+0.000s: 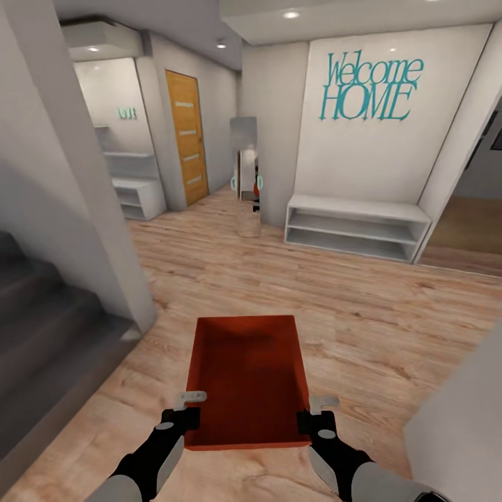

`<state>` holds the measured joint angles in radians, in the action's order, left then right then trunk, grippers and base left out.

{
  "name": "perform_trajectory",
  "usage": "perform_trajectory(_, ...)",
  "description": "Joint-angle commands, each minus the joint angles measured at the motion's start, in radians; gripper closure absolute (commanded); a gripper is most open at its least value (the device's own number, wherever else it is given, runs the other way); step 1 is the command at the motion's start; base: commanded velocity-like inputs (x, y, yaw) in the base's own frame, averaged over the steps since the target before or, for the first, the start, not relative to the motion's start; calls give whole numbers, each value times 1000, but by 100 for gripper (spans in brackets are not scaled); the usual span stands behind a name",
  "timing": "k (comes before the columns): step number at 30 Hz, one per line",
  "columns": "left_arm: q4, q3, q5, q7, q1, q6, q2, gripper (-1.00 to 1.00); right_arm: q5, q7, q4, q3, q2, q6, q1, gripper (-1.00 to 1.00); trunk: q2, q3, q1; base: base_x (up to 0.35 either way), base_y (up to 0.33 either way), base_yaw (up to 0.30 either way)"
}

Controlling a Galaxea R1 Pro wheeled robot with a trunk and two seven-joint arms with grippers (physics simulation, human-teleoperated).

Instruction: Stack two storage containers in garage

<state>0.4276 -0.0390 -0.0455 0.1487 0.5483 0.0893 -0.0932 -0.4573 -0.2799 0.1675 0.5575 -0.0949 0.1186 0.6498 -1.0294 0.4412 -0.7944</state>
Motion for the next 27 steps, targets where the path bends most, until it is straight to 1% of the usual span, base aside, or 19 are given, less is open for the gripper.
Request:
perform_trajectory(1,3,11,10,12,1,7,1,100,-7,-79,-17,13,23,8,1,100,-1,1,-1,322,0,0)
perform_trajectory(27,2,11,10,12,1,7,1,100,-7,-79,-17,13,23,6,1,100,-1,1,-1,322,0,0)
